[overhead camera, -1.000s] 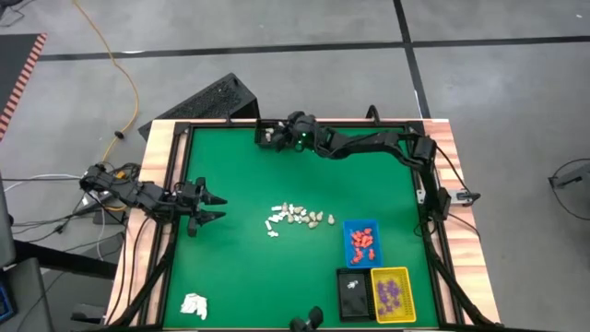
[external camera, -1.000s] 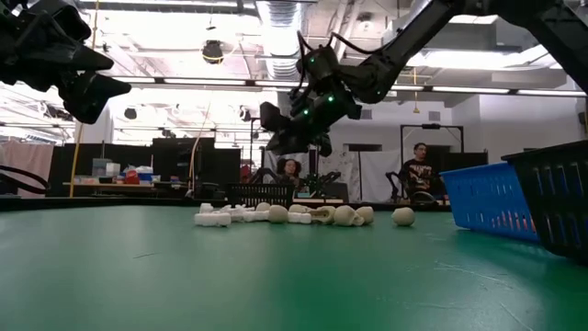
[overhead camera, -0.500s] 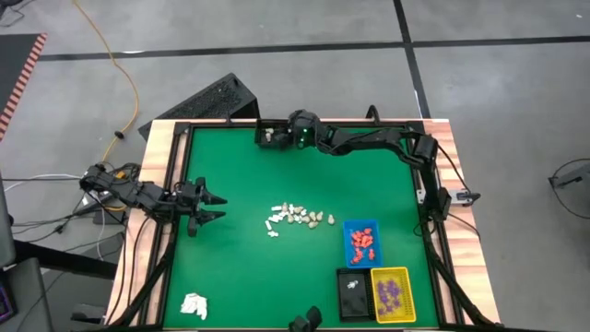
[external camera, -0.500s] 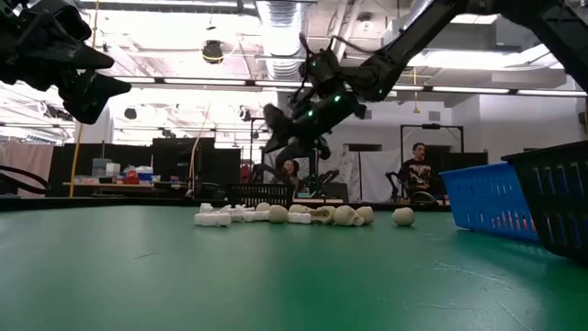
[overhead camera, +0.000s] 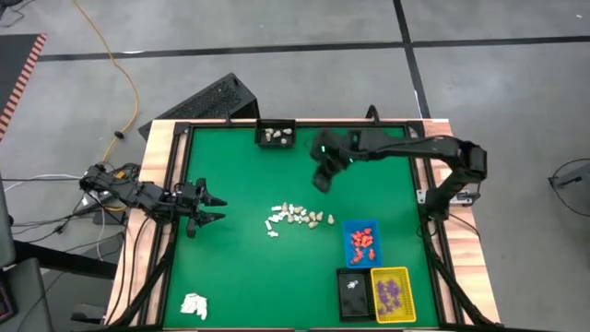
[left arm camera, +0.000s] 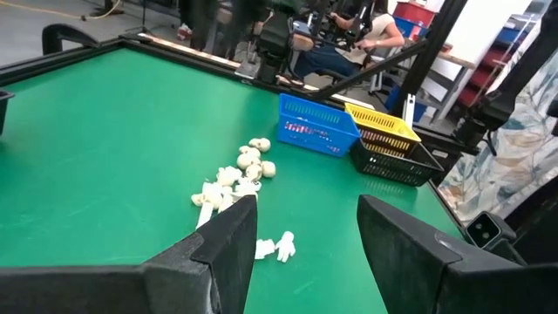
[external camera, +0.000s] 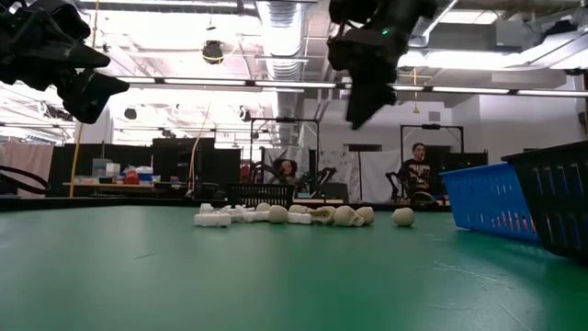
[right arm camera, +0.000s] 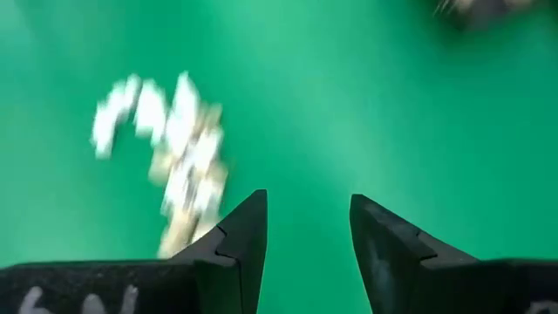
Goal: Sort Halloween decoration
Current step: Put the gray skull toy into the top black bin
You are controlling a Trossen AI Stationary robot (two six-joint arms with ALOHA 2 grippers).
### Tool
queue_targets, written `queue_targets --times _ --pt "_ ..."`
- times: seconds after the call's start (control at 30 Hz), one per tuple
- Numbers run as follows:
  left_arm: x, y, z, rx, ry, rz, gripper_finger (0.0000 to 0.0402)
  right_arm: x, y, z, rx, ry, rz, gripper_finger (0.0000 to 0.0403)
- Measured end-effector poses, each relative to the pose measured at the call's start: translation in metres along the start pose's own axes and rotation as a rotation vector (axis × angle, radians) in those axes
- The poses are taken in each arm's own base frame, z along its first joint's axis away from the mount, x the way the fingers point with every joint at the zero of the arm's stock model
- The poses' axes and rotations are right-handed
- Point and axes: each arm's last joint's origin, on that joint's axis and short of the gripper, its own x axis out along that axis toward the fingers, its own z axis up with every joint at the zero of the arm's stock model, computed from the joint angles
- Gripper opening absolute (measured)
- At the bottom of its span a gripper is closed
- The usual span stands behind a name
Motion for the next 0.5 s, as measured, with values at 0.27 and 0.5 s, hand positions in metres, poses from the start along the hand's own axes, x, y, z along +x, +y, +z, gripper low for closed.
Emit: queue_targets --times 0.27,0.5 --pt "0.000 0.000 0.000 -0.011 -0.001 0.000 0.0189 0.019 0.070 -0.039 -0.198 0.183 -0.089 0.0165" --pt "0.000 0.000 -0.001 -0.014 0.005 0.002 0.0189 0.064 0.104 -0.067 -0.231 0.327 -0.143 0.0165"
